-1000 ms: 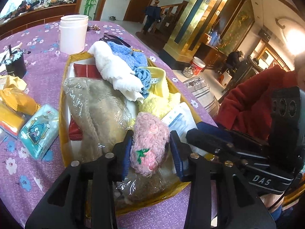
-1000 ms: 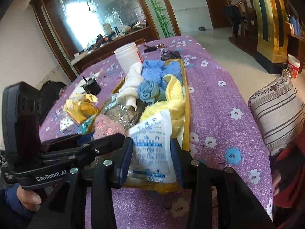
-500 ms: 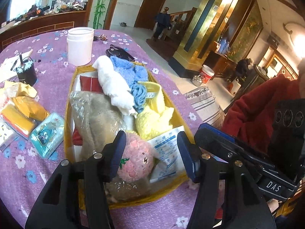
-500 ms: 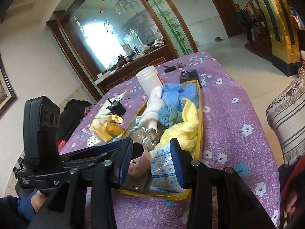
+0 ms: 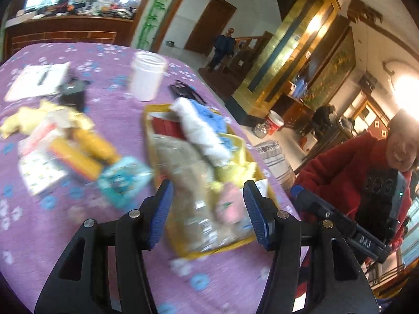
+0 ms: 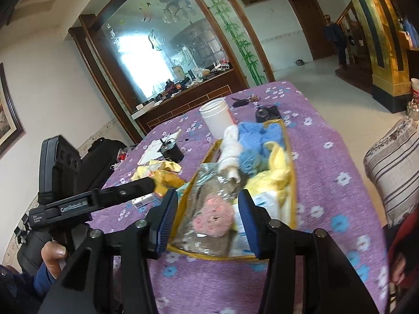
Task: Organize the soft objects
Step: 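Lower the pink ball and white packet into the box and open both grippers, then grasp the white printed diaper pack on the table with the left gripper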
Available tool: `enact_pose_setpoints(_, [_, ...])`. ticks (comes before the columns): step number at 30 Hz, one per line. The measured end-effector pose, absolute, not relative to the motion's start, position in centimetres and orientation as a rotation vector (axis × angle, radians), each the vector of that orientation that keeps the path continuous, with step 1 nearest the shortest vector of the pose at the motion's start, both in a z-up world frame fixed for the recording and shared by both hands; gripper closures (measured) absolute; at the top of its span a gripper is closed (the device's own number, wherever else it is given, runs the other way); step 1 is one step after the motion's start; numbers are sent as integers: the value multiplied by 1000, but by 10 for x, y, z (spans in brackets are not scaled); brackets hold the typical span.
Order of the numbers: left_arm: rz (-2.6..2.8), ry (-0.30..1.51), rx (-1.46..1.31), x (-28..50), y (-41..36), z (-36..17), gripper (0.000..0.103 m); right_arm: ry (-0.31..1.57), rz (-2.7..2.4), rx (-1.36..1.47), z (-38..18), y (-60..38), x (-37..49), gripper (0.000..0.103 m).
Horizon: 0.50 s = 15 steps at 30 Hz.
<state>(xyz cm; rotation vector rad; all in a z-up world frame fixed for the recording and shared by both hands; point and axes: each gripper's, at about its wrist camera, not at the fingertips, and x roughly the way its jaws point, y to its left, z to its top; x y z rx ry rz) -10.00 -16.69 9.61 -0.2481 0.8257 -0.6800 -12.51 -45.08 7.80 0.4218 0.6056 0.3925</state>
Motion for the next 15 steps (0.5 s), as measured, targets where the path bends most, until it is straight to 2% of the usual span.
enact_pose_setpoints(4, [-610, 800, -268, -107, -105, 90, 47, 609, 420, 458, 75, -421, -123, 55])
enact_pose_setpoints(7, [-547, 807, -266, -106, -66, 81, 41, 649, 446, 452, 72, -392, -116, 55])
enact_pose_setpoints(9, [-515, 817, -263, -103, -44, 73, 40, 675, 489, 459, 70, -377, -113, 55])
enact_pose_setpoints(15, [-471, 855, -119, -72, -24, 65, 39, 694, 518, 401, 78, -352, -116, 55])
